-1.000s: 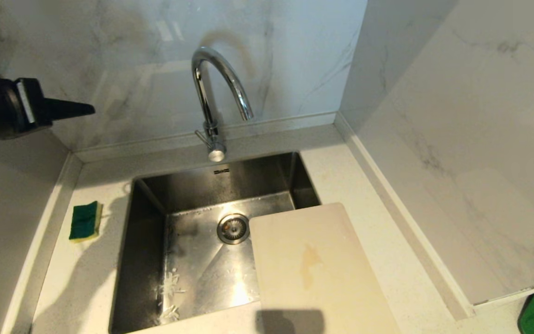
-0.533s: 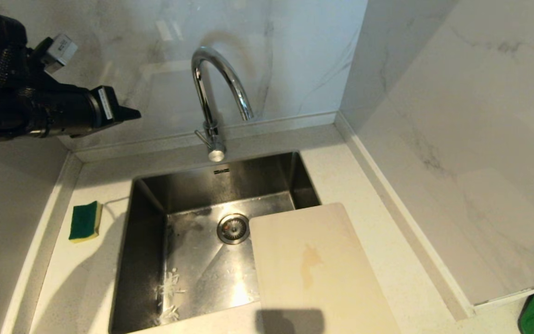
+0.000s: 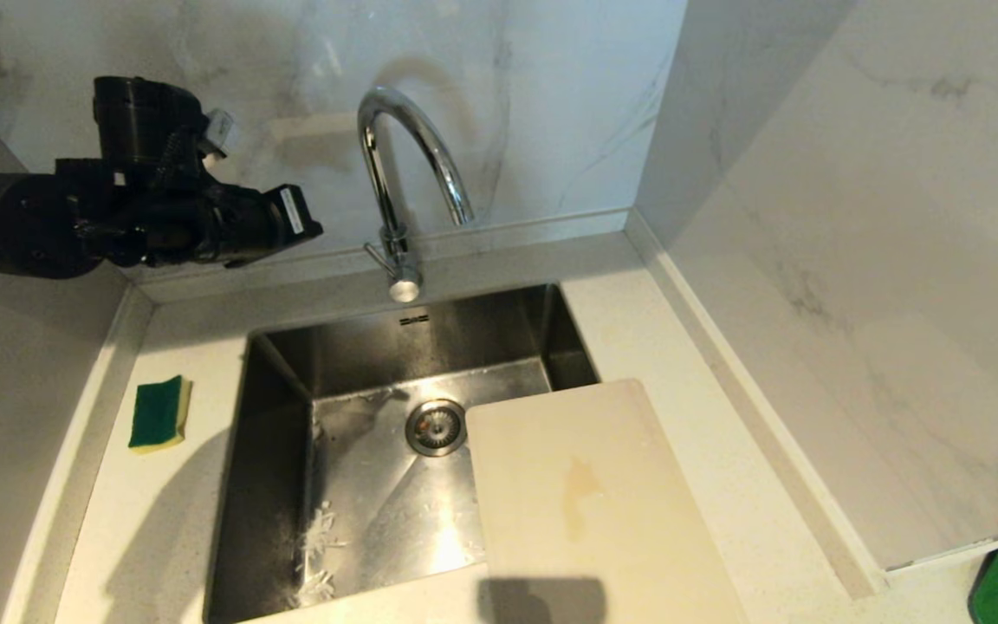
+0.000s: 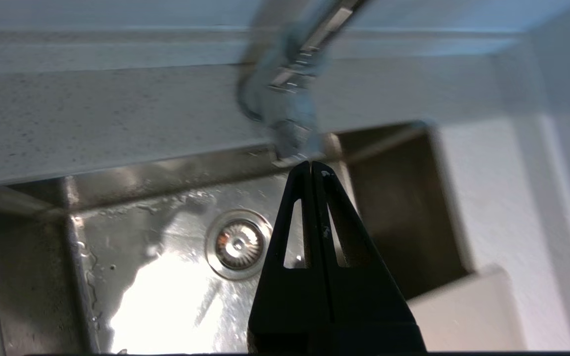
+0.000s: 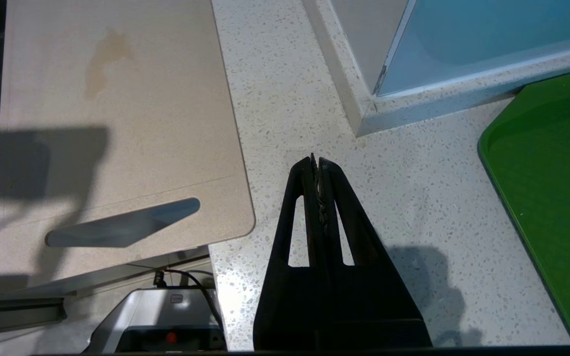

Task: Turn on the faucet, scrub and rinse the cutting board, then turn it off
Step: Turn on the tap

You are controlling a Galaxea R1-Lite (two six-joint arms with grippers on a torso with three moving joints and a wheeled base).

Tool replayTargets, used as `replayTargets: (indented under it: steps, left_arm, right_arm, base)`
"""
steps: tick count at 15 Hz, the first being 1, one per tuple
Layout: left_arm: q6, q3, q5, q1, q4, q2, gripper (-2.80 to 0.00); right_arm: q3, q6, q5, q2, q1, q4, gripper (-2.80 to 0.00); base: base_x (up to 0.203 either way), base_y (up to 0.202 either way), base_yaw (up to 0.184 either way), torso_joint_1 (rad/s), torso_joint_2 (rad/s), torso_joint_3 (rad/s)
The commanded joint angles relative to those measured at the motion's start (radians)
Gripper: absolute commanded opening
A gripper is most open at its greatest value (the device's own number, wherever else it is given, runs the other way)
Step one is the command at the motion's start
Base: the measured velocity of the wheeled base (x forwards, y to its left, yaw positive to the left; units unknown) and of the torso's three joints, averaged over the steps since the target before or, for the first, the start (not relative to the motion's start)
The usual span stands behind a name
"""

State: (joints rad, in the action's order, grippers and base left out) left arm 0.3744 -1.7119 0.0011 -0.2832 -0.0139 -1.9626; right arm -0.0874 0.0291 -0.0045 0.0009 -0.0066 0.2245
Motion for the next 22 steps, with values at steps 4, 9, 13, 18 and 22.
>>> replayTargets:
  steps: [4,9,13,18,22]
  left_arm:
    - [0.047,-0.148,0.014,-0.001,-0.01,-0.167,-2.8]
    - [0.092,-0.223,0.013,-0.001,-0.012,-0.236,-2.8]
    - [0.121,-0.26,0.014,-0.005,-0.021,-0.282,-2.8]
    - [0.118,-0.259,0.043,-0.005,-0.073,-0.285,-2.8]
    - [0.125,-0.252,0.051,-0.005,-0.075,-0.291,-2.8]
  right_arm:
    - [0.0,0.0,0.0,0.001,-0.001,0.001,-2.8]
    - [0.0,0.0,0.0,0.001,-0.001,0.001,-2.8]
    - [0.0,0.0,0.0,0.001,0.0,0.001,-2.8]
    - [-0.001,0.0,0.0,0.001,0.0,0.001,-2.8]
    - [0.0,0.0,0.0,0.001,0.0,0.002,-2.8]
  base:
    - [0.0,0.0,0.0,0.0,0.0,0.0]
    - [0.0,0.0,0.0,0.0,0.0,0.0]
    - [0.0,0.0,0.0,0.0,0.0,0.0]
    - [0.0,0.0,0.0,0.0,0.0,0.0]
    - [0.0,0.0,0.0,0.0,0.0,0.0]
